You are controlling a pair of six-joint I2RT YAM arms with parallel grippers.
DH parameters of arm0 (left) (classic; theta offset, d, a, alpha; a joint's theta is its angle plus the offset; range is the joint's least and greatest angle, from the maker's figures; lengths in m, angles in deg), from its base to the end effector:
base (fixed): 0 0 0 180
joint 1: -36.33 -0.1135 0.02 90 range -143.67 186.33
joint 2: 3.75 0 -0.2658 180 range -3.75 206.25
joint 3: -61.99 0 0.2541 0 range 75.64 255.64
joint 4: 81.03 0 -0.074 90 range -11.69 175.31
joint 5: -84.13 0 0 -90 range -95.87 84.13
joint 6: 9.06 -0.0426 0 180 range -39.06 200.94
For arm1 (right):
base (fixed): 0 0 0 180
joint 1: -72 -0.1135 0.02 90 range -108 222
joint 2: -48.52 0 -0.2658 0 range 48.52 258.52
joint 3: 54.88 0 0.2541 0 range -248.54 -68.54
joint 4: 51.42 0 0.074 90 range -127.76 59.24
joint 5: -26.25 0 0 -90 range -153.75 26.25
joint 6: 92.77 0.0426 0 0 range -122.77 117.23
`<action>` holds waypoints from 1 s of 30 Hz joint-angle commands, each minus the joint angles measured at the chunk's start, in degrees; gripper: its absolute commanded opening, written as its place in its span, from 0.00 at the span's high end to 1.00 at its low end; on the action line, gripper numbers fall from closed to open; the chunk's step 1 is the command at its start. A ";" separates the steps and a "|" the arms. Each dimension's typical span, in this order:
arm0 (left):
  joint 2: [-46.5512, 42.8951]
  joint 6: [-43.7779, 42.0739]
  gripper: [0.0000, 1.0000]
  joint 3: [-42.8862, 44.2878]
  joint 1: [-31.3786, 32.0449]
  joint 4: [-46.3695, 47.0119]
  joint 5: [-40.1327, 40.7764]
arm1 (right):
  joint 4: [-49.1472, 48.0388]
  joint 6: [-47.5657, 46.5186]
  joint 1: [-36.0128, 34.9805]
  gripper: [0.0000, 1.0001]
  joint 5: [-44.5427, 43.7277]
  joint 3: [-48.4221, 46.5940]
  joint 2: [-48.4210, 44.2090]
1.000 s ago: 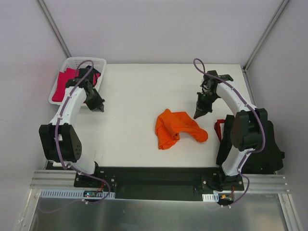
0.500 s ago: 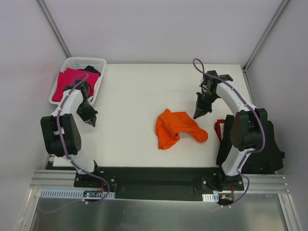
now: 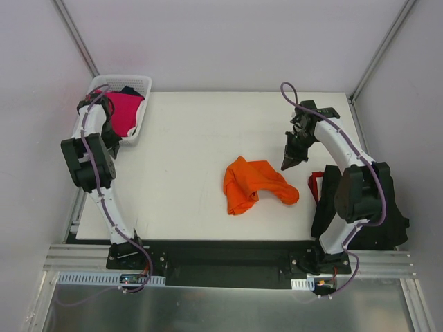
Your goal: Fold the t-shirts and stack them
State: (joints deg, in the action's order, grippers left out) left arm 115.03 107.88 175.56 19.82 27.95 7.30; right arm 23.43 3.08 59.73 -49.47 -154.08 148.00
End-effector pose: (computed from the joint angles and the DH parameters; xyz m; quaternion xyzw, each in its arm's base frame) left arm 0.4081 0.1311 0.2112 -0.3778 0.9111 0.1026 0.1289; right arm 0.3373 0.0841 0.2630 -0.0712 0.9815 0.1419 0.1074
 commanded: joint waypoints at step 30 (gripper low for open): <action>-20.95 6.99 0.12 -15.80 18.25 15.35 -29.52 | 9.74 -7.86 -4.34 0.74 4.80 -9.83 6.60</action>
State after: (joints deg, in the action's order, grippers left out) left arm 96.60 111.88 163.91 35.12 40.17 -19.32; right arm 28.72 -0.38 57.08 -43.94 -164.39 153.97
